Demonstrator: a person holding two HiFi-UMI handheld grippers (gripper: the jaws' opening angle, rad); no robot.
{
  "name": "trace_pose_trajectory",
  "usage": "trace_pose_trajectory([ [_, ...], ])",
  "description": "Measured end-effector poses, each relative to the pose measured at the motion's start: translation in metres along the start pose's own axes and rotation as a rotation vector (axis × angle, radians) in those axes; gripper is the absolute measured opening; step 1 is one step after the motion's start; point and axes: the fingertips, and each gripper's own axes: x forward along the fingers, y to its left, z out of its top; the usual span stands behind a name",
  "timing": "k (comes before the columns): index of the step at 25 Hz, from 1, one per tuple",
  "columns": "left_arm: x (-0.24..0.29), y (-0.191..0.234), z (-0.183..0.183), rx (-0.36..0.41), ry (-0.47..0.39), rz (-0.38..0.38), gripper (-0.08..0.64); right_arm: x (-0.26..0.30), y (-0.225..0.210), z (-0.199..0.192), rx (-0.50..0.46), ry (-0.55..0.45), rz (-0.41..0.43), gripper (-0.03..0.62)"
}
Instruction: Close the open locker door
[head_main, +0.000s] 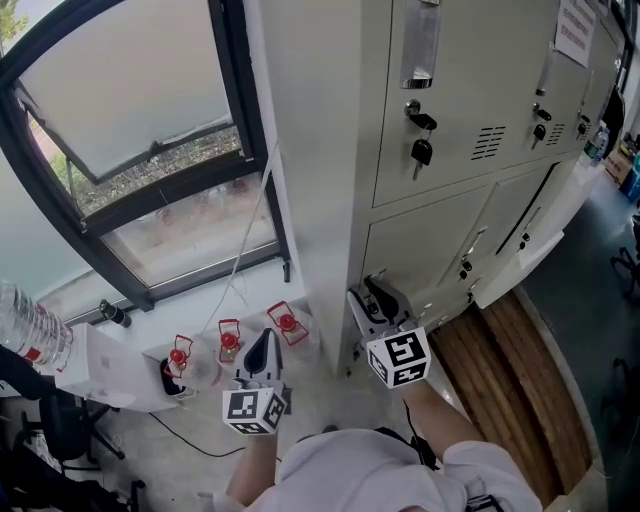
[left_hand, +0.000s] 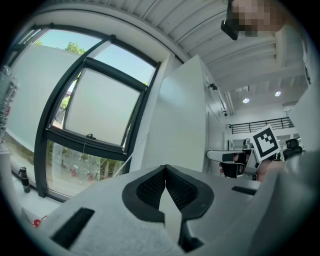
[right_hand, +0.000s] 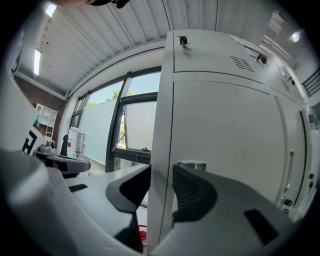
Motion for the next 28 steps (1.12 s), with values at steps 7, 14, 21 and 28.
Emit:
trace_pose_trajectory([
  [7, 0.003, 0.000, -0.001, -0.001, 0.002, -0.014, 0.008, 0.000, 0.000, 0.000, -0.003, 0.006, -0.002, 0.130],
  [14, 0.002, -0.006, 0.000, 0.003, 0.003, -0.023, 0.008, -0.001, 0.000, 0.000, 0.012, 0.009, 0.007, 0.130],
  [21, 0.000, -0.013, 0.001, 0.009, 0.006, -0.029, 0.008, -0.006, -0.001, -0.002, 0.021, 0.011, 0.003, 0.130],
  [28, 0.004, -0.024, -0.001, 0.014, 0.012, -0.050, 0.008, -0.022, -0.010, -0.004, 0.029, 0.008, -0.030, 0.126],
])
